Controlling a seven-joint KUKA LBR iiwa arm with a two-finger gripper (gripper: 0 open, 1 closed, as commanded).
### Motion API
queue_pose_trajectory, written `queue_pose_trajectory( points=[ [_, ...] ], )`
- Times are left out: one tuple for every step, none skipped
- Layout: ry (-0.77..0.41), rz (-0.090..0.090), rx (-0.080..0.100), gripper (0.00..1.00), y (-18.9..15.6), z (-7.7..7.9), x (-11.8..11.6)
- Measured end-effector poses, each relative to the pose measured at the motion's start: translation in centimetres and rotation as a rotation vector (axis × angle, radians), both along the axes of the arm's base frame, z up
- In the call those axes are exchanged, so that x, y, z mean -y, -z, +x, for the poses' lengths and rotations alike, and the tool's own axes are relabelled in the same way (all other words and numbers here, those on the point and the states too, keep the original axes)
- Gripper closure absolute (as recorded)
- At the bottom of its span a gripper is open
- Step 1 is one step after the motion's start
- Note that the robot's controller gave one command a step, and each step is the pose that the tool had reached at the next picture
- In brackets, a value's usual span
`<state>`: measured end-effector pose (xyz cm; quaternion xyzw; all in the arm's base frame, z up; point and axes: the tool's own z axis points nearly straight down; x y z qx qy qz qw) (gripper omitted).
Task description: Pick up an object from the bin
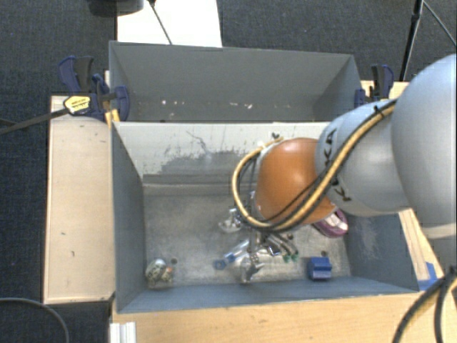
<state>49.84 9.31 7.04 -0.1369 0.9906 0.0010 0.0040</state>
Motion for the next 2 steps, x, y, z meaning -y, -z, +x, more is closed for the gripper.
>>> queue_pose_trajectory(
  points=[
    [0.005,0.002,0.006,1.0,-0.4,0.2,-0.2],
    [0.001,-0.001,0.005,1.0,-13.2,4.8,1.1]
  ],
)
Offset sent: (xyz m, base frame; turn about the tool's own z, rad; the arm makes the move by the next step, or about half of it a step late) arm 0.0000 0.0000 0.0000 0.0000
